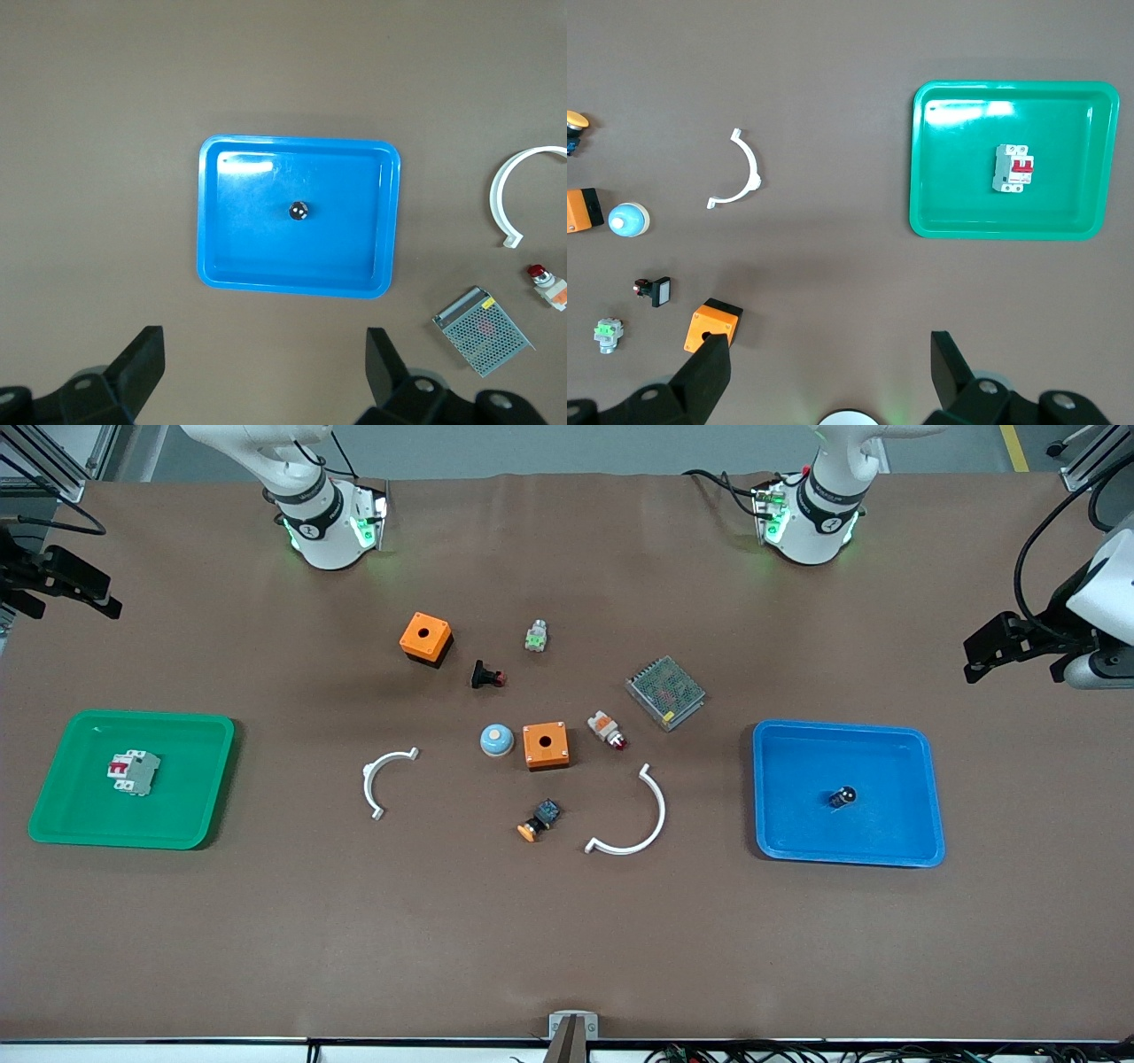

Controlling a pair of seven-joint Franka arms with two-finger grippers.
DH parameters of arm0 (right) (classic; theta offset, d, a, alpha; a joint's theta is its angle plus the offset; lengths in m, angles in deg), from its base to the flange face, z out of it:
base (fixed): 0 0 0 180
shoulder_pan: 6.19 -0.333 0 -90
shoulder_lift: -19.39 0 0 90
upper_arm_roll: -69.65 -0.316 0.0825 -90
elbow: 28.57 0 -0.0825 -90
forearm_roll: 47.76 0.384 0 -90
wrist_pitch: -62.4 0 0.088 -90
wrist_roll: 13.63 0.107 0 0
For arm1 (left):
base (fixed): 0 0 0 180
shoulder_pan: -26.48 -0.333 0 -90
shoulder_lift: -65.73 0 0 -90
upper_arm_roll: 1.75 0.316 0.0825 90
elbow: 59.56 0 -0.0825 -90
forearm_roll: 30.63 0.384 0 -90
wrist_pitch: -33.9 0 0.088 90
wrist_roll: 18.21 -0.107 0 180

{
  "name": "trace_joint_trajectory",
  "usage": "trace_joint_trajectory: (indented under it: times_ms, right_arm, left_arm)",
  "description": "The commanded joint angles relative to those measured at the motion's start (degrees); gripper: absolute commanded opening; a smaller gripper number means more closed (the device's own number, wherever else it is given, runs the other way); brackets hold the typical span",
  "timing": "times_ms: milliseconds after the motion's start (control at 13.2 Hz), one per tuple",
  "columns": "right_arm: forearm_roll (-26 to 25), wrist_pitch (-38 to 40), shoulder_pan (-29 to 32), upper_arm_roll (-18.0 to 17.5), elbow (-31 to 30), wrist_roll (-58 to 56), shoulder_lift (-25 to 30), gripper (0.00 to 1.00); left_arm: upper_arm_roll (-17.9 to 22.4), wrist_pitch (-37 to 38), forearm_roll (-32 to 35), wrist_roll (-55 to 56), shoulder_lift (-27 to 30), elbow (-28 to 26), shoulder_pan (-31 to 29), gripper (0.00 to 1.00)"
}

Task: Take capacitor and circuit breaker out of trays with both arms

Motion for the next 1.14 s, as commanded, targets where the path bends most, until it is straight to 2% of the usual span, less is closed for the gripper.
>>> trace_joint_trajectory:
  times_ms: [0, 530, 758, 1061]
  right_arm:
    - [0.51, -0.46, -0.70, 0.54, -1.19, 0.01, 1.48, 1.00]
    - [0.42, -0.81, -0.70, 0.46, -0.85, 0.01, 1.31, 1.00]
    - [0.25, -0.47, -0.88, 0.46, 0.30, -0.16, 0.96, 1.00]
    - [0.25, -0.29, -0.79, 0.46, 1.88, 0.36, 0.52, 1.00]
  left_arm:
    - [-0.01, 0.22, -0.81, -0.91, -0.64, 1.19, -0.23, 1.00]
    - [0.07, 0.75, -0.90, -0.03, -1.42, 0.75, -0.23, 1.00]
    - [0.16, 1.10, -0.90, -0.21, -4.06, 0.32, -0.76, 1.00]
    - [0.16, 1.19, -2.65, -0.82, -9.05, -3.20, -0.76, 1.00]
